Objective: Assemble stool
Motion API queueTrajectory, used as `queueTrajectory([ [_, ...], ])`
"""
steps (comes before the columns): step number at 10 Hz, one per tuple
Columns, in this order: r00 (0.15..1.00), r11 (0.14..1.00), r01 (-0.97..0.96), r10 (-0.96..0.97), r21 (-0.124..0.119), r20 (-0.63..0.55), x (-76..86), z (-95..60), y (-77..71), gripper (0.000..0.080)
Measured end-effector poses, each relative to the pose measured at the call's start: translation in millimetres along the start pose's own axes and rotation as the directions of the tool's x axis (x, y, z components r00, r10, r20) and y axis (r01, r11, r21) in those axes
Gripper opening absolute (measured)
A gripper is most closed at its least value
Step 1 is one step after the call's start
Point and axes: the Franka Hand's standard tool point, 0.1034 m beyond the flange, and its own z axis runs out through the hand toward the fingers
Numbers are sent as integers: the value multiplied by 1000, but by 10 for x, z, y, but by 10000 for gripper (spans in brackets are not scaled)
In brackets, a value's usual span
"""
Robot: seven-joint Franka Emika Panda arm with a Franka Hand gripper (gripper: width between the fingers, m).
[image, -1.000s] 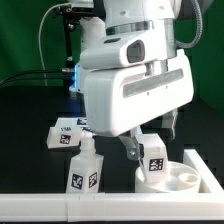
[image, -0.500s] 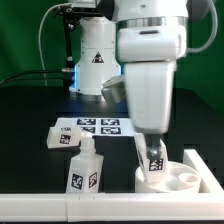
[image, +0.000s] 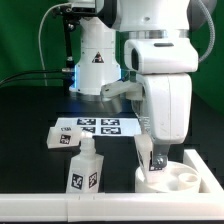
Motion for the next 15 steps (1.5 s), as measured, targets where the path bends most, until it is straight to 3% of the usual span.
queueTrajectory([
  [1,1000,1000,-13,13,0,0,-3,1,-1,622],
  [2,1000,1000,-29,29,1,-1,-1,3,-2,451],
  [3,994,994,-107,107,4,-1,4,11,-14,451],
  [4,985,985,-173,173,7,0,3,18,-24,334],
  [6,949,949,-315,315,9,-4,8,24,-27,334],
  [8,816,817,-576,577,35,-22,8,49,-43,334],
  [10,572,572,-818,820,66,-9,151,56,-27,334],
  [12,513,513,-856,858,71,-9,175,60,-29,334],
  [13,443,442,-894,897,76,-5,187,60,-30,334],
  [15,188,186,-979,982,87,12,291,63,-38,334],
])
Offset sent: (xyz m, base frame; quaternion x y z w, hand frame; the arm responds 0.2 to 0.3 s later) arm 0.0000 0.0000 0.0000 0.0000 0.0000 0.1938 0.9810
